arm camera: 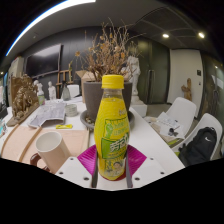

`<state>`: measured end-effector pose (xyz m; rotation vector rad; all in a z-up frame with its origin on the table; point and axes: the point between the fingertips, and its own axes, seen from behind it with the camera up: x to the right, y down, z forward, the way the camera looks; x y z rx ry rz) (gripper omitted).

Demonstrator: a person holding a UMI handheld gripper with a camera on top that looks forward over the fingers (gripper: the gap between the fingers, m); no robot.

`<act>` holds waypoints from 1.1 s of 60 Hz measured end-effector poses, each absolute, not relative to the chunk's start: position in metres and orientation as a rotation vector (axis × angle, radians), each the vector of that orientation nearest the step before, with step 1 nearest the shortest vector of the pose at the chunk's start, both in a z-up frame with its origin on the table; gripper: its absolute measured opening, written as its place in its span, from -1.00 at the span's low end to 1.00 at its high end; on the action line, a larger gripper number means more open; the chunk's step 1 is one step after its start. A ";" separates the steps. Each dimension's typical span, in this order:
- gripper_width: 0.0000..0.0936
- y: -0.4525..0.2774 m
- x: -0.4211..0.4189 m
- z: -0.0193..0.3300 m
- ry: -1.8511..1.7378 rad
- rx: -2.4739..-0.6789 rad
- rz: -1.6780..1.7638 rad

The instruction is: Pour water

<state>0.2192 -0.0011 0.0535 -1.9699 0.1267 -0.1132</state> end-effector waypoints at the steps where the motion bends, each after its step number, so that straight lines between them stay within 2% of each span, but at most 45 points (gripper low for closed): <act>1: -0.11 -0.001 0.219 0.053 0.123 -1.969 -0.110; 7: 0.05 -0.003 0.218 0.052 0.130 -1.980 -0.089; 9: 0.26 -0.005 0.216 0.052 0.135 -1.989 -0.077; 13: 0.87 -0.013 0.212 0.058 0.129 -1.999 -0.055; 16: 0.77 -0.021 0.212 0.066 0.138 -1.998 -0.072; 20: 0.86 -0.036 0.210 0.080 0.152 -2.007 -0.092; 30: 0.84 -0.095 0.177 0.129 0.219 -2.046 -0.071; 45: 0.84 -0.224 0.103 0.193 0.227 -2.107 -0.121; 56: 0.84 -0.305 0.041 0.212 0.177 -2.155 -0.112; 66: 0.84 -0.347 0.004 0.222 0.140 -2.165 -0.090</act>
